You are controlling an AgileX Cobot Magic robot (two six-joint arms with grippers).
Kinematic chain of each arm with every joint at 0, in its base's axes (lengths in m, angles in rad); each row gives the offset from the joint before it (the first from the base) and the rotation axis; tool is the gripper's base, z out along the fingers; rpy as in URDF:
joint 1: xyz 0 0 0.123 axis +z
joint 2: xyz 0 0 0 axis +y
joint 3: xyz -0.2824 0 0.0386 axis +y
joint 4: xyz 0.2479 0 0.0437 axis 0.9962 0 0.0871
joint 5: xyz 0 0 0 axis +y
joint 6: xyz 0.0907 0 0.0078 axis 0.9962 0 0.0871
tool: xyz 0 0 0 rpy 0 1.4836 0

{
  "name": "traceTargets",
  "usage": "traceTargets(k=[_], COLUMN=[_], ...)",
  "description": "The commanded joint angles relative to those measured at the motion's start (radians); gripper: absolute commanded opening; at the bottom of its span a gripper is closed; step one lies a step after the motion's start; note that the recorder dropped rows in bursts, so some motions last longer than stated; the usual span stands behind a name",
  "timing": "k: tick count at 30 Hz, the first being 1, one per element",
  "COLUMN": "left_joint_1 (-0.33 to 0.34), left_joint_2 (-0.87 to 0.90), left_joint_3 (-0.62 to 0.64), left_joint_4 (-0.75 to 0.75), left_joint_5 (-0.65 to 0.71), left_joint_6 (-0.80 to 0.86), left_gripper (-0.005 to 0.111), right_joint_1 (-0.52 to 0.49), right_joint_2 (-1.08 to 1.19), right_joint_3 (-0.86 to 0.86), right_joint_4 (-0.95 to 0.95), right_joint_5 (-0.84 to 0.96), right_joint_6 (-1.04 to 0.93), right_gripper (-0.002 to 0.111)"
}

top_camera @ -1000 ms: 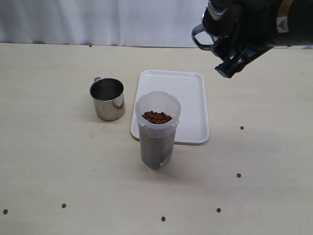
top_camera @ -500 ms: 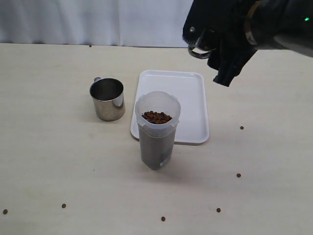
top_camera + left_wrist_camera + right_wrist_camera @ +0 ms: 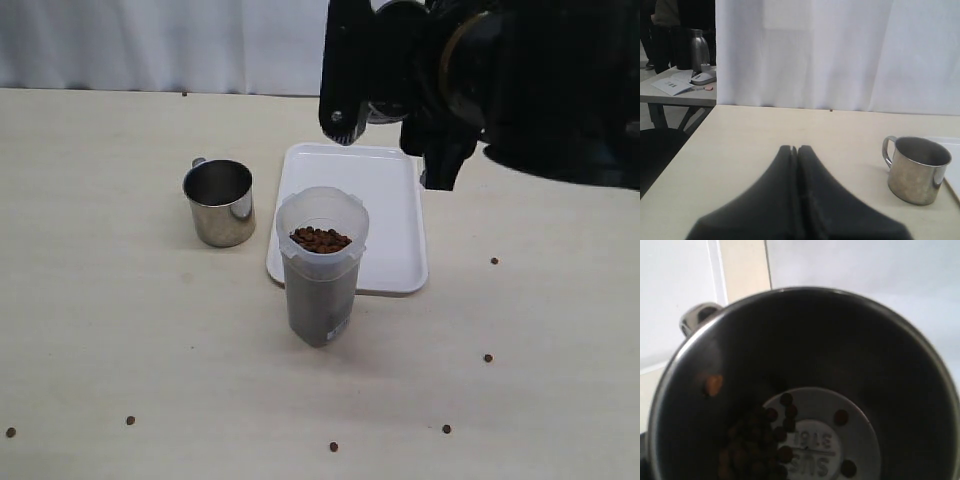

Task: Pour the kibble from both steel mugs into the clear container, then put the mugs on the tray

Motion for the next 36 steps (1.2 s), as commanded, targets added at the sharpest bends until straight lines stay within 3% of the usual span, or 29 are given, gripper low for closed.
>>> traceTargets(k=[1,5,10,24,36], left_joint_1=[-0.005,-0.005,-0.005,-0.005,-0.005], left_joint_2=[-0.004,-0.004,-0.004,-0.004,-0.004], left_joint_3=[0.002,0.002,0.002,0.002,0.002], left_joint_4=[-0.006,-0.006,-0.006,-0.006,-0.006], left_joint_5=[-0.008,-0.008,-0.008,-0.008,-0.008], left_joint_6=[-0.001,-0.001,-0.001,-0.001,-0.001], left_gripper=[0.0,0.0,0.0,0.0,0.0], right_joint_1=[0.025,0.028,0.094,0.095,0.199], right_joint_2=[-0.002,-0.002,-0.002,0.111,0.128], right_joint_3=[0.004,0.098,0.11,0.11,0.11], right_joint_4=[-0.028,-0.184,-0.214,-0.342,-0.439], right_joint_5=[0.027,0.052,0.053,0.113,0.211], right_joint_6=[0.011,0.092,0.092,0.105,0.119], right_gripper=[0.005,0.005,0.005,0.005,0.005])
